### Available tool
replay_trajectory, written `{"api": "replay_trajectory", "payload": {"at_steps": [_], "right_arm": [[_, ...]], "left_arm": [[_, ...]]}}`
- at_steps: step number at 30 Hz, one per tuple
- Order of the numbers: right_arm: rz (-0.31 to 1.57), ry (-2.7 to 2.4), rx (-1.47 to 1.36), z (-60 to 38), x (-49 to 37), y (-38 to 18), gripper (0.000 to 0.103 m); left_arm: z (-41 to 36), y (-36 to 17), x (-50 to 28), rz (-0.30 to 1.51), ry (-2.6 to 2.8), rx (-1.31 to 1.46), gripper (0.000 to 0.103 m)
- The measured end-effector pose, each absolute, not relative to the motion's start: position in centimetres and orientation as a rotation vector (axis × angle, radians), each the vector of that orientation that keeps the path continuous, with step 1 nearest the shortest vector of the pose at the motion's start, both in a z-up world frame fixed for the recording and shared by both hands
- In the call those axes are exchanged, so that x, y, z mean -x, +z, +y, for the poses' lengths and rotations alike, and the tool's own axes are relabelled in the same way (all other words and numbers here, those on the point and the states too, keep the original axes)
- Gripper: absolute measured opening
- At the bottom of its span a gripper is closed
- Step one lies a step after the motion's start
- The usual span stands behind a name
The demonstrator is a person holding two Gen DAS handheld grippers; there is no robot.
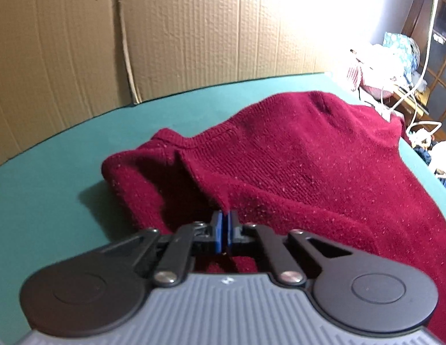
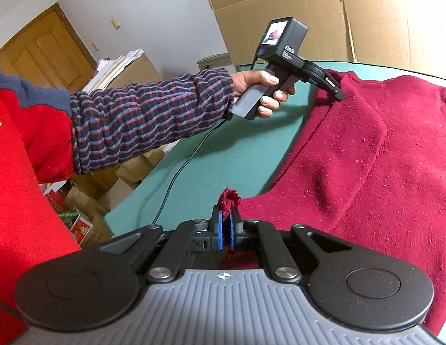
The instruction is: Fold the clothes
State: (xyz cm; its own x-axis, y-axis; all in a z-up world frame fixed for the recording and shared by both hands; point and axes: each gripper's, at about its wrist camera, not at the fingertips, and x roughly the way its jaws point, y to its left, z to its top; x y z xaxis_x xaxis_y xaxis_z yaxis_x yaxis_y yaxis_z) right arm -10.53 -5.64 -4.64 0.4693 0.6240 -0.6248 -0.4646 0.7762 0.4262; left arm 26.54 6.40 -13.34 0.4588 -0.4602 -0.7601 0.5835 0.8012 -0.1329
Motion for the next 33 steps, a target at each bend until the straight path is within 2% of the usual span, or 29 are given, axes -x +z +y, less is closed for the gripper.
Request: {"api": "replay_trajectory", "payload": {"at_steps": [10, 17, 30, 33], "right_arm": [[0.831, 0.717, -0.208, -7.2, 11.6, -3.3, 0.006], [0.903, 0.690, -0.161, -8.0, 11.4, -5.1, 0.006], [0.976, 0.725, -0.175, -7.1, 12.4, -7.5, 0.006], [1.024, 0.699, -0.177, -6.7, 11.7, -9.2, 0.012]], "left_arm": [[9.1, -10.3, -25.1, 0.831, -0.664, -0.116, 0.000], [8.2, -13.8, -25.1, 0.915, -0.626, -0.170, 0.000], [9.8, -13.4, -23.5, 0.874, -0.627, -0.113, 0.000], [9.4, -14.6, -23.7, 0.906, -0.608, -0.145, 0.000]]}}
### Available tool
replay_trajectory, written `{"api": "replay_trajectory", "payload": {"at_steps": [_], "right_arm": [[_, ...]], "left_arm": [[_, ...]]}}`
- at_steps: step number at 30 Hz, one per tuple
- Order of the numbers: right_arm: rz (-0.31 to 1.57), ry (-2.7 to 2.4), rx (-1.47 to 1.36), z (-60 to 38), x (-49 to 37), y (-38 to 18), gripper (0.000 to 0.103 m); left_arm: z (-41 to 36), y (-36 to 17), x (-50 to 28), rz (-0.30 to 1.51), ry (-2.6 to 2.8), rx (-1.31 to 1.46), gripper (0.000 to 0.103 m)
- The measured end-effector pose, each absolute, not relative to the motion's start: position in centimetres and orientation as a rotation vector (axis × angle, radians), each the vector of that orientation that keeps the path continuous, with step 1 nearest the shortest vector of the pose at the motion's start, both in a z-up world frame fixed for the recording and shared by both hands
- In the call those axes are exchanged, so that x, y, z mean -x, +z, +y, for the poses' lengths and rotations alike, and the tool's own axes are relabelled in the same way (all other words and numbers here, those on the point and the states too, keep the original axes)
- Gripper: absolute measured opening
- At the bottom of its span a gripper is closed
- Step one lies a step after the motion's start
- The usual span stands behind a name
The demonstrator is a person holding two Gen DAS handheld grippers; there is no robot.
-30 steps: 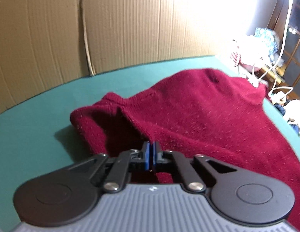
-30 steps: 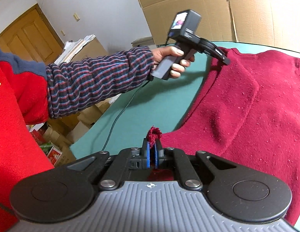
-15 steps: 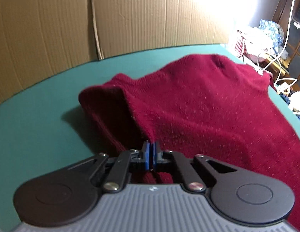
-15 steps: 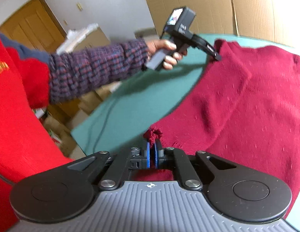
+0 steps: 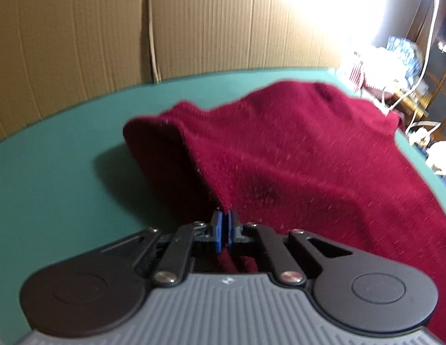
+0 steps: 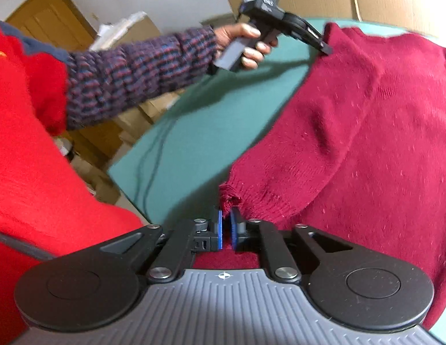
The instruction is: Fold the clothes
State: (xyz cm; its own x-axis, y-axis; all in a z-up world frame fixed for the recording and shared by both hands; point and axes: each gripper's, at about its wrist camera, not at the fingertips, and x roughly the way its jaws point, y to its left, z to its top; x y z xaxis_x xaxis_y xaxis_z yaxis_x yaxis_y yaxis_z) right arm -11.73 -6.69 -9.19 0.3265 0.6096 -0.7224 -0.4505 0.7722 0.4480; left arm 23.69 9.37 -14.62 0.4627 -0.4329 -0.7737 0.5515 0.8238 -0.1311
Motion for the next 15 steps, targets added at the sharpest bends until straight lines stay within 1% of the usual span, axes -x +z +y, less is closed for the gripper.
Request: {"api": "replay_trajectory", "payload": {"at_steps": [2, 3, 4, 6, 8, 11, 13, 14, 15], "right_arm": [[1.058, 0.694, -0.176, -6.3, 11.6, -10.4, 0.012], [1.076, 0.697, -0.170, -6.1, 11.8, -10.9, 0.012], [1.090, 0.704, -0.162, -5.9, 12.1, -11.1, 0.012], [1.100, 0.711, -0.138, -5.9, 12.6, -10.9, 0.012], [1.064, 0.691, -0.140, -6.4, 12.8, -10.0, 0.012], [0.965, 0.622, -0.233, -7.9, 11.7, -8.6, 0.012], [0.953, 0.611, -0.272, -7.4, 10.6, -9.4, 0.012], [0.958, 0.613, -0.287, -6.8, 10.0, -10.1, 0.012], [0.963, 0.616, -0.302, -6.3, 9.4, -10.8, 0.012]], "left_arm": [[9.5, -14.3, -23.5, 0.895, -0.610, -0.142, 0.002], [9.7, -14.0, -23.3, 0.887, -0.612, -0.144, 0.007], [9.9, -13.6, -23.1, 0.874, -0.609, -0.160, 0.008], [10.3, -12.5, -22.6, 0.839, -0.599, -0.198, 0.008], [10.7, -11.1, -22.1, 0.797, -0.594, -0.206, 0.008], [10.3, -9.2, -21.6, 0.720, -0.611, -0.204, 0.008], [9.0, -9.0, -21.7, 0.711, -0.648, -0.190, 0.009], [8.1, -9.4, -21.9, 0.721, -0.659, -0.194, 0.012], [7.4, -10.2, -22.2, 0.735, -0.656, -0.203, 0.021]]}}
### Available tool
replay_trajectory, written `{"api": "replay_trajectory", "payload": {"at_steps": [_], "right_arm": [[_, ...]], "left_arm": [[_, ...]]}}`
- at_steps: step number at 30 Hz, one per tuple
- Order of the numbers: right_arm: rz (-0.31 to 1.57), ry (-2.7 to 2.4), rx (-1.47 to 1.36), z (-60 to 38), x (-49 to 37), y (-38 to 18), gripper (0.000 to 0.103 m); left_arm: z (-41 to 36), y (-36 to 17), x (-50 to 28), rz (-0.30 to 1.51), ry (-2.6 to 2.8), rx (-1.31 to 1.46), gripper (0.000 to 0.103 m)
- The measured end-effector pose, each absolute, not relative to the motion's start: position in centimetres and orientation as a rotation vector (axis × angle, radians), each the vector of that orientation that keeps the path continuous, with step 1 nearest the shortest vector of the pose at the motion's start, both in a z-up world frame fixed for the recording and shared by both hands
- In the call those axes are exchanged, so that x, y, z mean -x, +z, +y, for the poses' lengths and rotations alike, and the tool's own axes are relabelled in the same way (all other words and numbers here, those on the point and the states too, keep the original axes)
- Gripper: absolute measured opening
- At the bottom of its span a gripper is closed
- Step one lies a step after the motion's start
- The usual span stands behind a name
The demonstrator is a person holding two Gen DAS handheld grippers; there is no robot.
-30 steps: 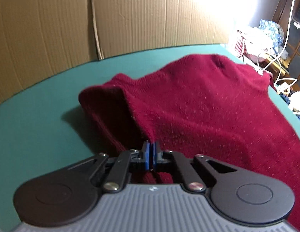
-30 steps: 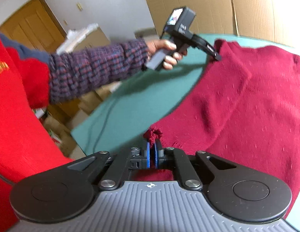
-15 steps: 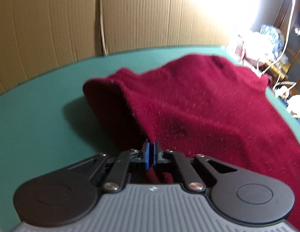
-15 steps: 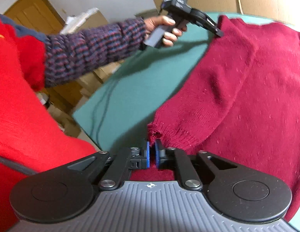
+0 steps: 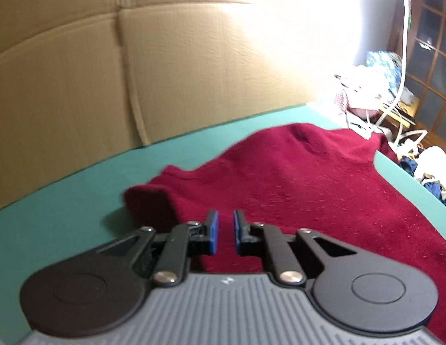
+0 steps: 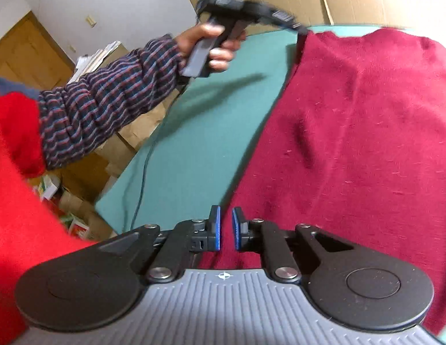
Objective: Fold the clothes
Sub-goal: 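Open both grippers and release the folded sweater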
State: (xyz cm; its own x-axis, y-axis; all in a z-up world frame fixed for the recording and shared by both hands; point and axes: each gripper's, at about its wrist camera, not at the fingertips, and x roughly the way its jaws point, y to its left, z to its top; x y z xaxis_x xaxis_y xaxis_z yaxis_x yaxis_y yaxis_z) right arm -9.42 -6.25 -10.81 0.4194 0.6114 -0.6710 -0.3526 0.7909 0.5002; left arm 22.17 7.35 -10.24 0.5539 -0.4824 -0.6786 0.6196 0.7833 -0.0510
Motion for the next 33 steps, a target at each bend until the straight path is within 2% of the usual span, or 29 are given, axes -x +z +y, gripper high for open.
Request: {"api": "replay_trajectory", "payload": {"at_steps": [1, 4, 6, 7, 9, 12, 15, 17, 18, 20, 21, 22, 25, 26, 28, 29, 33], "right_arm": [[0.975, 0.617, -0.312, -5.8, 9.0, -11.6, 0.012], [1.048, 0.593, -0.309, -4.8, 8.8, -14.2, 0.012], [1.124, 0.578, -0.310, -4.8, 9.3, -15.7, 0.013], [1.150, 0.576, -0.314, -4.9, 9.7, -16.1, 0.010], [1.147, 0.585, -0.334, -5.4, 10.5, -15.7, 0.014], [1.095, 0.563, -0.407, -6.4, 10.5, -15.2, 0.015], [1.043, 0.492, -0.470, -7.3, 9.7, -15.5, 0.016], [1.074, 0.478, -0.487, -7.6, 8.8, -16.6, 0.015], [1.087, 0.491, -0.485, -7.6, 8.7, -17.2, 0.009], [1.063, 0.507, -0.479, -8.1, 8.5, -16.4, 0.010], [1.050, 0.514, -0.475, -8.3, 8.4, -15.9, 0.015], [1.031, 0.522, -0.477, -8.7, 8.4, -15.3, 0.015], [1.032, 0.521, -0.501, -10.2, 8.7, -15.8, 0.020], [1.040, 0.521, -0.506, -10.6, 8.8, -16.2, 0.020], [1.061, 0.529, -0.510, -11.2, 8.6, -17.1, 0.012], [1.068, 0.534, -0.513, -11.6, 8.6, -17.3, 0.012], [1.058, 0.602, -0.464, -13.4, 9.2, -15.8, 0.020]], "left_arm": [[6.6, -11.0, -22.5, 0.750, -0.654, -0.212, 0.028], [5.6, -13.8, -23.4, 0.793, -0.586, -0.237, 0.027], [6.2, -15.0, -23.3, 0.785, -0.563, -0.242, 0.030], [6.6, -15.1, -23.2, 0.775, -0.569, -0.237, 0.033], [6.9, -14.9, -23.3, 0.782, -0.574, -0.239, 0.034], [7.3, -14.0, -22.9, 0.784, -0.592, -0.217, 0.028], [7.4, -13.2, -21.0, 0.748, -0.628, -0.229, 0.033], [7.1, -13.5, -20.0, 0.755, -0.645, -0.252, 0.034], [6.7, -14.0, -19.8, 0.764, -0.635, -0.282, 0.034], [6.2, -15.0, -19.5, 0.772, -0.605, -0.329, 0.036], [6.3, -15.0, -19.2, 0.763, -0.593, -0.328, 0.036], [6.4, -14.7, -18.9, 0.767, -0.583, -0.315, 0.033], [6.9, -13.7, -17.0, 0.755, -0.571, -0.293, 0.033], [6.9, -13.5, -16.1, 0.745, -0.567, -0.296, 0.034], [6.9, -13.2, -14.2, 0.737, -0.558, -0.296, 0.035], [6.8, -13.1, -13.3, 0.745, -0.556, -0.288, 0.035], [6.4, -13.7, -11.0, 0.778, -0.523, -0.286, 0.047]]}}
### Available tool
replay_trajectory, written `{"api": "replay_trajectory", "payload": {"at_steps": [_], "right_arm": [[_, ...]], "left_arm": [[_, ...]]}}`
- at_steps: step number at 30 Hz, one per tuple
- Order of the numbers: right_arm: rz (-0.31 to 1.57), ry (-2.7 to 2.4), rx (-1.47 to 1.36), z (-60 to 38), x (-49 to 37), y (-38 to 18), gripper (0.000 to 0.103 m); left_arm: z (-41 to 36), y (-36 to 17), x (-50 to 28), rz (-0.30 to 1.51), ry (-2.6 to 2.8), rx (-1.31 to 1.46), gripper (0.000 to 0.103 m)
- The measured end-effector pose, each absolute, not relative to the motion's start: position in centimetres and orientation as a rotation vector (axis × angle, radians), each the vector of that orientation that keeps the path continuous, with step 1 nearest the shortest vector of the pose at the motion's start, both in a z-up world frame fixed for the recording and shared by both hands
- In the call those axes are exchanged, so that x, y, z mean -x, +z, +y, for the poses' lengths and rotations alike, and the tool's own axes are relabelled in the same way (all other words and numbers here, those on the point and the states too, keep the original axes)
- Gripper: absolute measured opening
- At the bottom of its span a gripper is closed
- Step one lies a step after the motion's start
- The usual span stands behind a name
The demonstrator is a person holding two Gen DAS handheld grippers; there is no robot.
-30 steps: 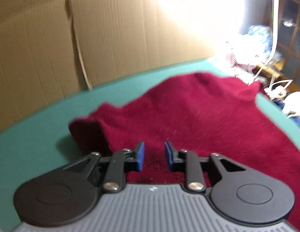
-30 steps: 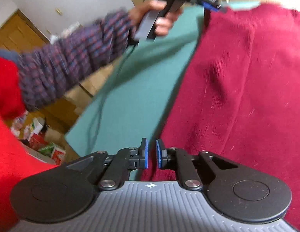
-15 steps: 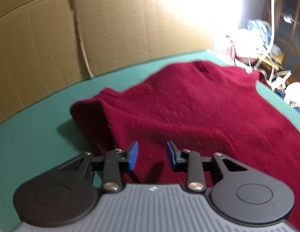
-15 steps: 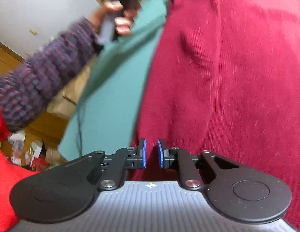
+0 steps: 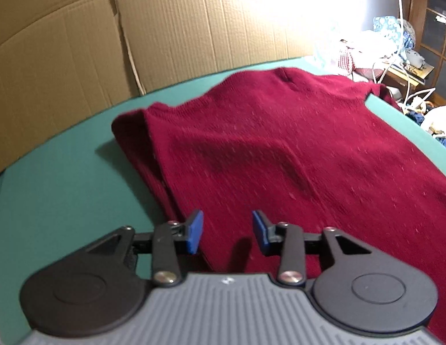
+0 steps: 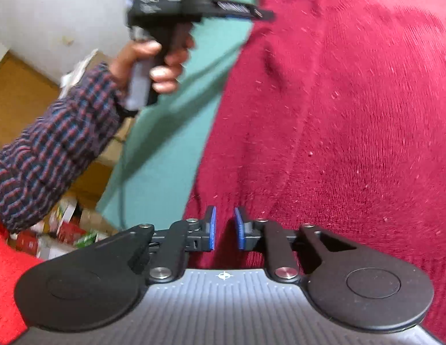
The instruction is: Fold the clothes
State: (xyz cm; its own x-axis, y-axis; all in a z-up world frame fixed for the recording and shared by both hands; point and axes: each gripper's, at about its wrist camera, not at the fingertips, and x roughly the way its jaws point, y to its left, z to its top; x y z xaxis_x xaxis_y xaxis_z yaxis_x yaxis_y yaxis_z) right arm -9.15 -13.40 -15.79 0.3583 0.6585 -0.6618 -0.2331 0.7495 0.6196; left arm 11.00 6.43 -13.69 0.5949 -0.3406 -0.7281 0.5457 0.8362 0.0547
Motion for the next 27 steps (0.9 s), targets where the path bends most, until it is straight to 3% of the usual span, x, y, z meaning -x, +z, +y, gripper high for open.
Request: {"api": "replay_trajectory", "payload": {"at_steps": [3, 6, 11, 18, 22, 27], "right_arm": [[1.064, 0.601, -0.411, -15.2, 9.5, -15.0, 0.021], [1.000, 0.587, -0.453, -18.7, 10.5, -13.5, 0.021], [0.936, 0.465, -0.489, -24.2, 13.4, -13.2, 0.022], [0.978, 0.355, -0.502, -27.9, 14.7, -15.0, 0.022], [1.036, 0.361, -0.498, -28.9, 15.4, -15.3, 0.018], [0.982, 0.289, -0.503, -29.5, 15.4, -13.4, 0.025]], "left_arm": [[6.4, -14.8, -10.8, 0.812, -0.447, -0.270, 0.055], [6.7, -13.5, -9.3, 0.806, -0.411, -0.224, 0.041], [6.3, -11.0, -2.8, 0.773, -0.447, -0.200, 0.042], [4.2, -13.5, 9.3, 0.873, -0.503, -0.241, 0.043], [4.3, -14.0, 13.8, 0.893, -0.493, -0.236, 0.054], [4.7, -13.3, 15.5, 0.929, -0.567, -0.274, 0.054]]}}
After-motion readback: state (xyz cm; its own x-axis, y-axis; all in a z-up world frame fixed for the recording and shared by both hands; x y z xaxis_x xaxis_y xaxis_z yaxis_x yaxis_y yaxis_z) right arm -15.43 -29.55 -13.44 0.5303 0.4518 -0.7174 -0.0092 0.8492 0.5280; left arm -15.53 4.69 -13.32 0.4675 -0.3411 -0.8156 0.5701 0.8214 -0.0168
